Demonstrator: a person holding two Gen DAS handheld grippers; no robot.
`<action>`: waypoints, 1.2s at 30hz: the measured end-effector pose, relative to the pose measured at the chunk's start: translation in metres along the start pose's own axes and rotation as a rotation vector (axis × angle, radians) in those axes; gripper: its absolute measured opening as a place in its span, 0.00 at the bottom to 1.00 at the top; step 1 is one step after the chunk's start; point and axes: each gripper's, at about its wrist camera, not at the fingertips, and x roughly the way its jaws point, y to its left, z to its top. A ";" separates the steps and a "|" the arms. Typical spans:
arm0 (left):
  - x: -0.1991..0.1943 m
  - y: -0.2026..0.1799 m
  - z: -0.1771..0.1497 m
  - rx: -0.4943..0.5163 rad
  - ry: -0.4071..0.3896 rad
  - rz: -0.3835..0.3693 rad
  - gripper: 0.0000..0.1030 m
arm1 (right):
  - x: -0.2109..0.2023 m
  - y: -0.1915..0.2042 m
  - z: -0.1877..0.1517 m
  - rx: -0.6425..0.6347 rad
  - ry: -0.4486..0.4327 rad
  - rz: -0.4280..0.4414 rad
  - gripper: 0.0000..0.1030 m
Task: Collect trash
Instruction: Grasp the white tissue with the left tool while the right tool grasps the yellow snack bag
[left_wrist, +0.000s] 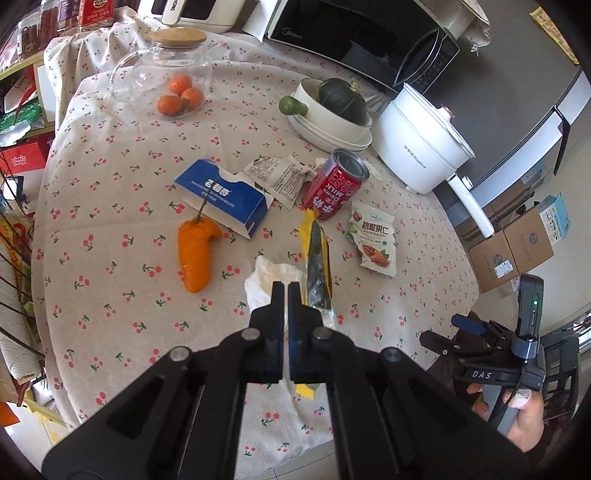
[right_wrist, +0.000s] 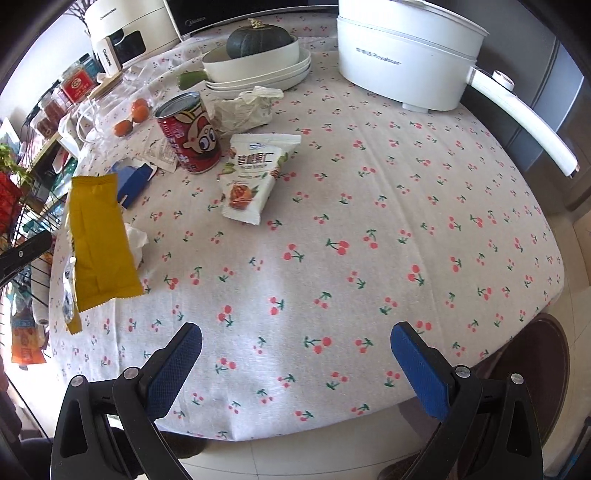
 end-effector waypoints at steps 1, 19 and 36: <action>-0.006 0.005 -0.002 -0.001 -0.009 -0.002 0.02 | 0.002 0.007 0.002 -0.007 0.001 0.006 1.00; -0.009 0.060 -0.013 -0.100 0.044 0.191 0.75 | 0.052 0.091 0.045 0.101 0.053 0.273 1.00; 0.011 0.051 -0.018 -0.051 0.089 0.178 0.75 | 0.043 0.087 0.049 0.151 0.037 0.305 0.51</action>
